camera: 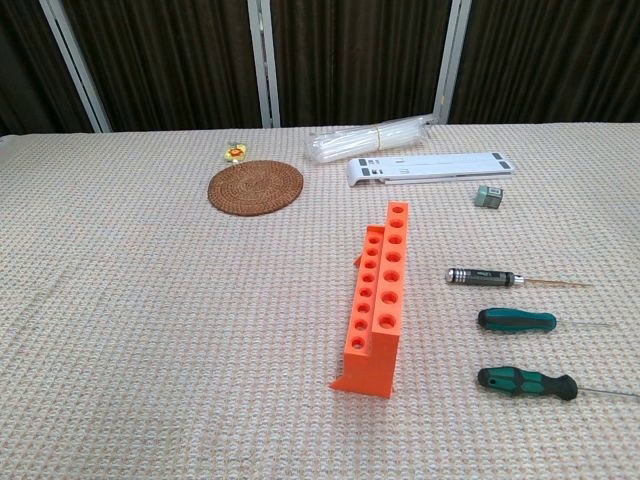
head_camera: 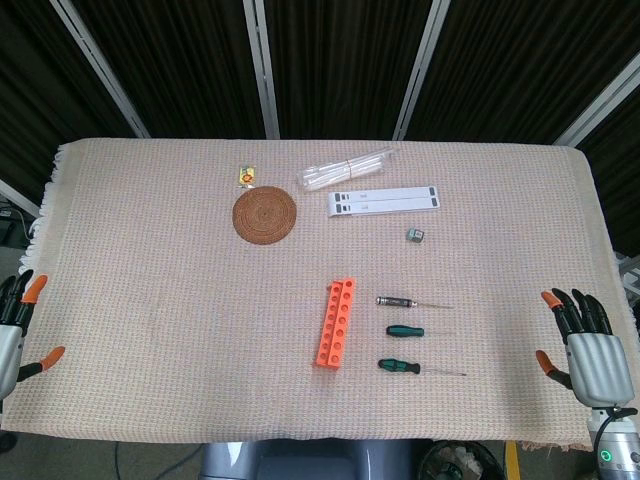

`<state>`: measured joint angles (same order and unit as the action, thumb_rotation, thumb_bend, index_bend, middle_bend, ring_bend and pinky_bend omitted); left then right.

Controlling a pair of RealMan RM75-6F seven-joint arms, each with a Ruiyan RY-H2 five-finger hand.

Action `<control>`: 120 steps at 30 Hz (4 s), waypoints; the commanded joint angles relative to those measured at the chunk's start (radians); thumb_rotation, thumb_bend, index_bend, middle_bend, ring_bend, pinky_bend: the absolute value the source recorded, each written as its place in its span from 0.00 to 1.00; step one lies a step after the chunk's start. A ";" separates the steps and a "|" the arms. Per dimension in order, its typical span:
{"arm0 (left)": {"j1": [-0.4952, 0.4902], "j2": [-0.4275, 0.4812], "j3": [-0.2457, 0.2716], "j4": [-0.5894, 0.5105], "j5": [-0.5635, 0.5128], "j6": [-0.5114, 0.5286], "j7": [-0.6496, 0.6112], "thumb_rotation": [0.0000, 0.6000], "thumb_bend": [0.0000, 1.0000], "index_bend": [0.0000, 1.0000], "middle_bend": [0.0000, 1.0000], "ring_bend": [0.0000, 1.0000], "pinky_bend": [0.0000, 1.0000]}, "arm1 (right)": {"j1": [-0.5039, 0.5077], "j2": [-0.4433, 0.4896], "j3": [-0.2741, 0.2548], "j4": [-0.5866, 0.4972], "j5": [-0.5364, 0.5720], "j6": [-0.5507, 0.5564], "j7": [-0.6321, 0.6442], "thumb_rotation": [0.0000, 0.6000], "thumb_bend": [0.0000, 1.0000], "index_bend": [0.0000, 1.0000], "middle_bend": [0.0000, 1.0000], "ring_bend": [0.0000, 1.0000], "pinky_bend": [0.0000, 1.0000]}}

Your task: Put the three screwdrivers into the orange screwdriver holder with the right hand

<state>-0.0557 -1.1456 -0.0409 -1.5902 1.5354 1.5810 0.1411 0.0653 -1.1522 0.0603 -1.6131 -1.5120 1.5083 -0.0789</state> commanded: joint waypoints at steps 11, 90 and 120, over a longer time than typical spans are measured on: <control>0.018 0.016 0.020 -0.011 -0.010 -0.012 -0.005 1.00 0.08 0.00 0.00 0.00 0.00 | -0.007 -0.011 -0.008 0.009 -0.014 0.010 0.025 1.00 0.21 0.10 0.08 0.00 0.07; 0.037 0.032 0.017 0.065 -0.017 -0.027 -0.115 1.00 0.08 0.00 0.00 0.00 0.00 | 0.598 -0.452 0.159 0.198 0.556 -0.633 -0.320 1.00 0.30 0.41 0.07 0.00 0.00; 0.032 0.032 0.017 0.078 -0.025 -0.047 -0.141 1.00 0.08 0.00 0.00 0.00 0.00 | 0.727 -0.464 0.077 0.197 0.717 -0.613 -0.609 1.00 0.31 0.48 0.09 0.00 0.00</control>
<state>-0.0234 -1.1143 -0.0245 -1.5117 1.5099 1.5345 0.0011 0.7914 -1.6162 0.1389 -1.4165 -0.7958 0.8946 -0.6883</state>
